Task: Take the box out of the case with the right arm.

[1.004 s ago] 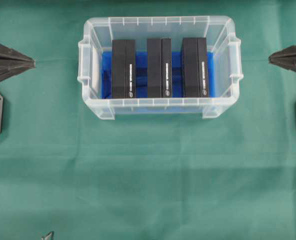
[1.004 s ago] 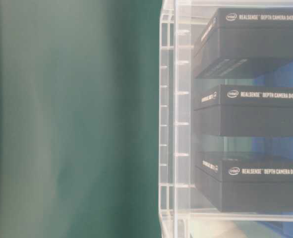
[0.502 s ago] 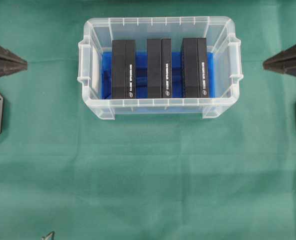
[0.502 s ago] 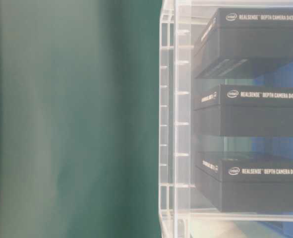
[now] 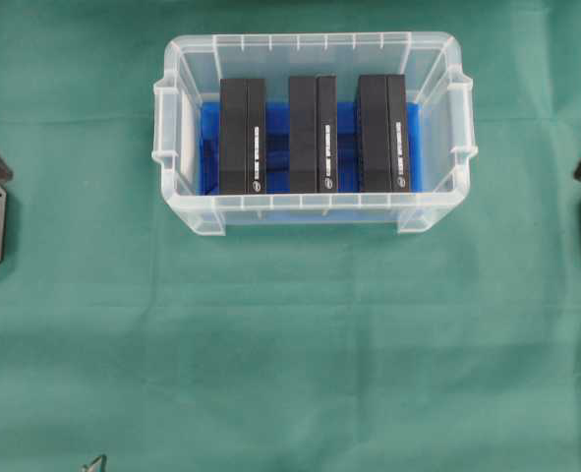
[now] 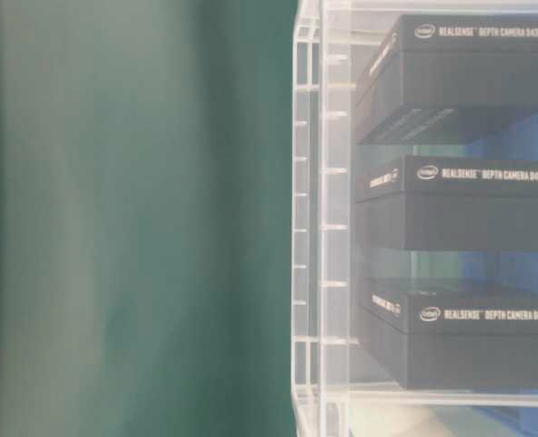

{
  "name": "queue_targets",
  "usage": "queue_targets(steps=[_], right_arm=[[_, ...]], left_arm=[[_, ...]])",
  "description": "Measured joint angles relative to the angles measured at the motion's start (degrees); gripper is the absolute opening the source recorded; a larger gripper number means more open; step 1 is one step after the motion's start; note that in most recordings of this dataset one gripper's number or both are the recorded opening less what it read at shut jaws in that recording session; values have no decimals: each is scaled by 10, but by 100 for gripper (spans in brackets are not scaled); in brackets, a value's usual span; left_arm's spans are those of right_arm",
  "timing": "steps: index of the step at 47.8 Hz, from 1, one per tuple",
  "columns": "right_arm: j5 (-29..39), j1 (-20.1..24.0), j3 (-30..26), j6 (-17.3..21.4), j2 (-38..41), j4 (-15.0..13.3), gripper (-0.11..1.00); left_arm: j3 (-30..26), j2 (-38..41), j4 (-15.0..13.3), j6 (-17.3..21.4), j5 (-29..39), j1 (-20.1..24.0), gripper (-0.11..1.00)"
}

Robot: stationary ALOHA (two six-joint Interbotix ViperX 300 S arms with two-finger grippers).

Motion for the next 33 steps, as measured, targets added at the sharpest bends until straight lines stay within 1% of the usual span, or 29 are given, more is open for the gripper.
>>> queue_targets(steps=[4,11,15,17,20,25,27,28,33], right_arm=[[15,0,-4,3,9,-1,1],[18,0,-5,6,11,-4,1],[18,0,-5,24,11,-4,1],[18,1,-6,41,11,-4,1],[21,1,-6,83,11,-5,1],[24,0,-5,185,13,-5,1],[25,0,-6,229,14,-5,1],[25,0,-6,260,15,-5,1],[25,0,-6,380,16,-6,1]], left_arm=[[-2,5,0,-4,13,-1,2],[-3,7,0,-4,17,-3,2],[-3,7,0,-4,17,-3,2],[-3,7,0,-4,17,-3,2],[-3,7,0,-4,17,-4,2],[-3,8,0,-4,17,-3,2],[-3,8,0,-4,17,-3,2],[-3,8,0,-5,17,-3,2],[-3,8,0,-5,17,-3,2]])
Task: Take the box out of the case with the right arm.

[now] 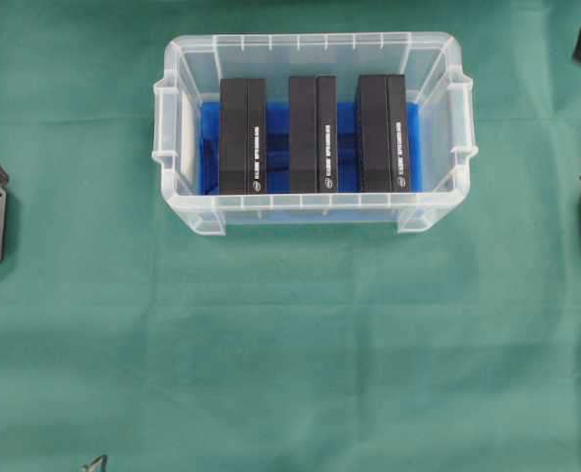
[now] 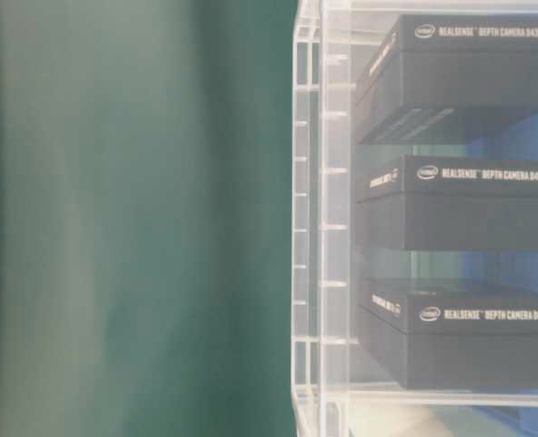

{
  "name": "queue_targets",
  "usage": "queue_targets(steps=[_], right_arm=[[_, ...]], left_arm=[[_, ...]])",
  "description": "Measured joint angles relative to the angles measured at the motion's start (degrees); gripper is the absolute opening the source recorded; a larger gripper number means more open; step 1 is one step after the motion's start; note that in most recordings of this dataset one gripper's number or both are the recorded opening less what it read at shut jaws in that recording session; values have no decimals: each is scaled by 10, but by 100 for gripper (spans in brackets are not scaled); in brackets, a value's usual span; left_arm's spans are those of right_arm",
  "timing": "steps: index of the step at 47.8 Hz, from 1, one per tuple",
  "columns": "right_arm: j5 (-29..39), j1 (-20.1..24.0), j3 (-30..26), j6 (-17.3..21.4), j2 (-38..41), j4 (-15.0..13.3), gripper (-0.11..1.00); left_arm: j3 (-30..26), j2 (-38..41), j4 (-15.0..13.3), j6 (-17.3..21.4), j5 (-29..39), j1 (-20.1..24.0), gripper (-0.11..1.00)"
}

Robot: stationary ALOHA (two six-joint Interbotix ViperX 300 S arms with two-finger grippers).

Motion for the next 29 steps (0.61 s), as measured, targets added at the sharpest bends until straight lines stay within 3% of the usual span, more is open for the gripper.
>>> queue_targets(steps=[7,13,18,29], right_arm=[[6,0,0,164,1,0,1],[25,0,0,260,1,-6,1],[40,0,0,288,1,-9,1],[45,-2,-1,290,14,-13,1]], left_arm=[[0,0,0,0,1,-1,2],[0,0,0,0,3,-1,2],[1,0,0,-1,3,-1,2],[0,0,0,-2,3,-1,2]])
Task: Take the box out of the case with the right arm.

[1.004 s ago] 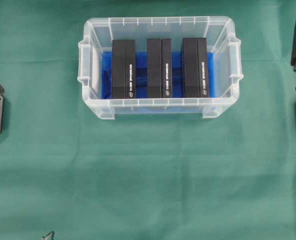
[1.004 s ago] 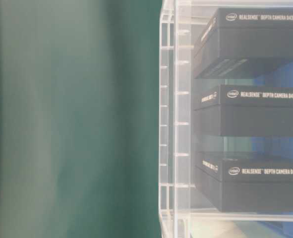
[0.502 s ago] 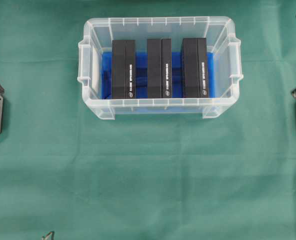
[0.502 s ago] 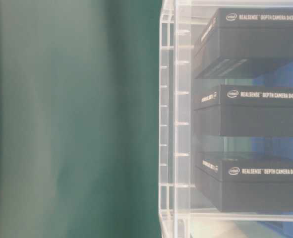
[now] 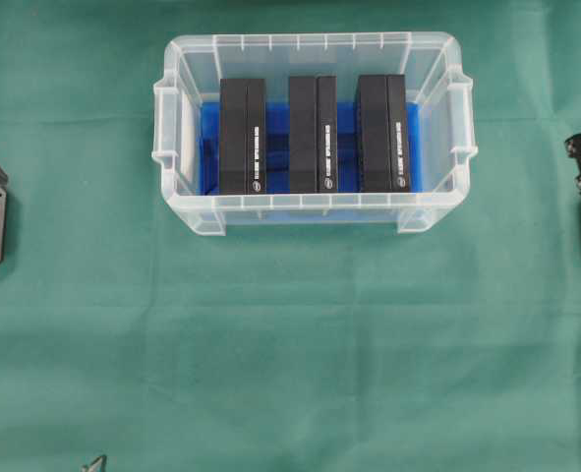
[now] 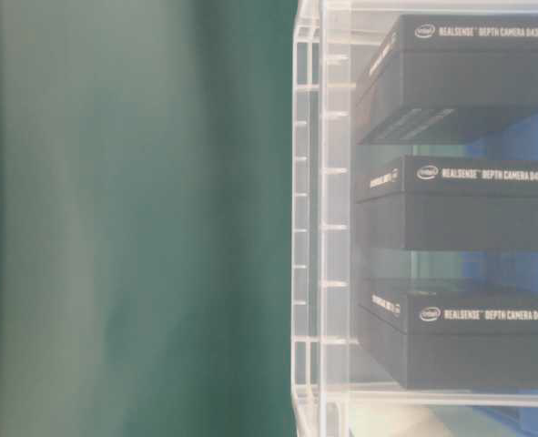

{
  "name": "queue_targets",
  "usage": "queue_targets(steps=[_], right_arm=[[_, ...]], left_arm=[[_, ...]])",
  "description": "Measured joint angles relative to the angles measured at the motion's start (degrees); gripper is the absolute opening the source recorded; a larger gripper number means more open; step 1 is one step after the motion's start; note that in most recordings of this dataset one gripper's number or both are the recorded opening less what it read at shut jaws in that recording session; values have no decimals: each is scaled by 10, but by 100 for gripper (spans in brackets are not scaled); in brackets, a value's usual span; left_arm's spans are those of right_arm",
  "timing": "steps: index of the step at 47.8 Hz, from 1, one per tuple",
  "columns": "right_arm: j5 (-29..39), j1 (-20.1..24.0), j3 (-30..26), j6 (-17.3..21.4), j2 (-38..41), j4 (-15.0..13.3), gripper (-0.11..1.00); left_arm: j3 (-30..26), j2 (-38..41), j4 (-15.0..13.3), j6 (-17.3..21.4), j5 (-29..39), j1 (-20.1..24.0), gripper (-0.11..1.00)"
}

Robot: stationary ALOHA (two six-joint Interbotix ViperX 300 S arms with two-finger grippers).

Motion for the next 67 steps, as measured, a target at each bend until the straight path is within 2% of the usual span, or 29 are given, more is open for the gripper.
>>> queue_targets(steps=[7,18,26,32,51,54,57,67], right_arm=[[-1,-28,-3,-18,10,-11,1],[-11,-133,-5,-127,18,-18,1],[-33,-186,-7,-175,33,-18,1],[-49,-198,-8,-187,44,-18,1],[-54,-199,-8,-187,49,-18,1],[-54,-198,-8,-187,49,-18,8],[-54,-199,-8,-186,49,-18,21],[-53,-199,-8,-171,51,-31,83]], left_arm=[[1,1,0,-1,0,0,2],[0,4,0,-1,0,0,2],[0,4,0,-1,1,1,2],[0,4,0,-1,3,0,2],[1,4,1,-1,3,0,2],[0,4,1,-1,3,0,2],[0,4,1,-1,3,0,2],[0,4,1,-1,4,0,2]])
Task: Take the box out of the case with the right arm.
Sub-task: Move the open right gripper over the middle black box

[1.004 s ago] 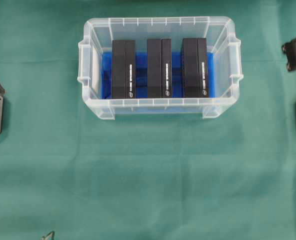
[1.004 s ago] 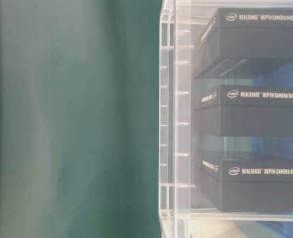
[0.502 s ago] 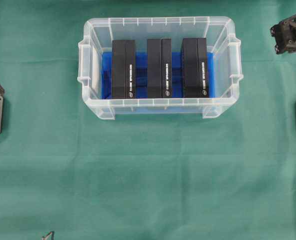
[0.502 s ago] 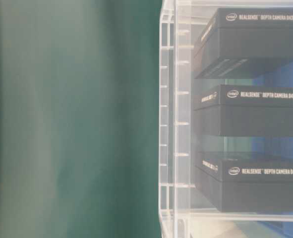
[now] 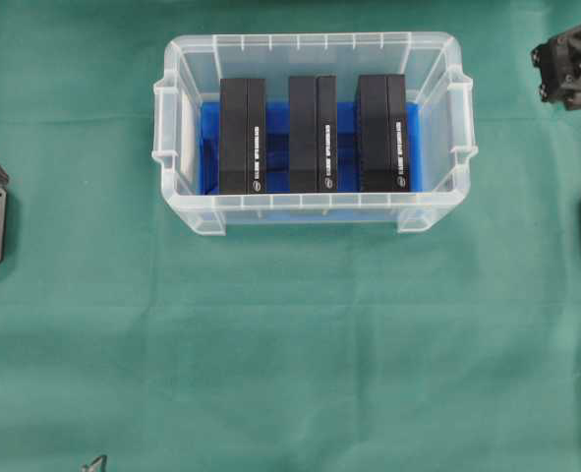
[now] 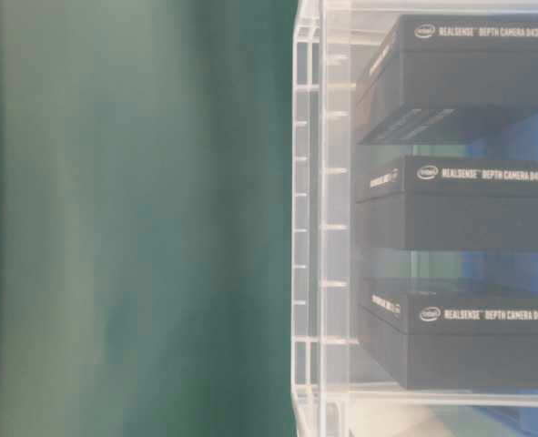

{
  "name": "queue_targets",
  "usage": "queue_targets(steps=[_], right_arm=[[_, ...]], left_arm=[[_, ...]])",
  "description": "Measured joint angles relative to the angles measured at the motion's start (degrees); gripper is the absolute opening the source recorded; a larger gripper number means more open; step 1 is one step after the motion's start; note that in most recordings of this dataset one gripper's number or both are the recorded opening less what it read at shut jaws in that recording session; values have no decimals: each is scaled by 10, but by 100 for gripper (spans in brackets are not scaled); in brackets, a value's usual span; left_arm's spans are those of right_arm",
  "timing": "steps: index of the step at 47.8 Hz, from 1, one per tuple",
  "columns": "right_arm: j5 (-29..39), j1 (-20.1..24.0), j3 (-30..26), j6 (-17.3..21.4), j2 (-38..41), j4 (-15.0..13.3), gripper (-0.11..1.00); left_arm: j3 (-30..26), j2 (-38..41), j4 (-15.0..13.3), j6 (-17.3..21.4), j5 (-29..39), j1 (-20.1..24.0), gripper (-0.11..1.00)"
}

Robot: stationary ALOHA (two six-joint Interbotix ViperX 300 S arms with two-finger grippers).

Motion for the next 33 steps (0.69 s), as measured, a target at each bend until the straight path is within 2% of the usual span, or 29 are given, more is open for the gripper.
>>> queue_targets(steps=[3,5,11,33], right_arm=[[0,0,0,1,2,-1,93],[0,0,0,4,3,-2,96],[0,0,0,4,3,-3,92],[25,0,1,2,3,-4,93]], left_arm=[[0,0,0,0,0,0,2],[0,0,0,0,0,0,2],[0,0,0,2,0,0,2],[0,0,1,1,0,0,2]])
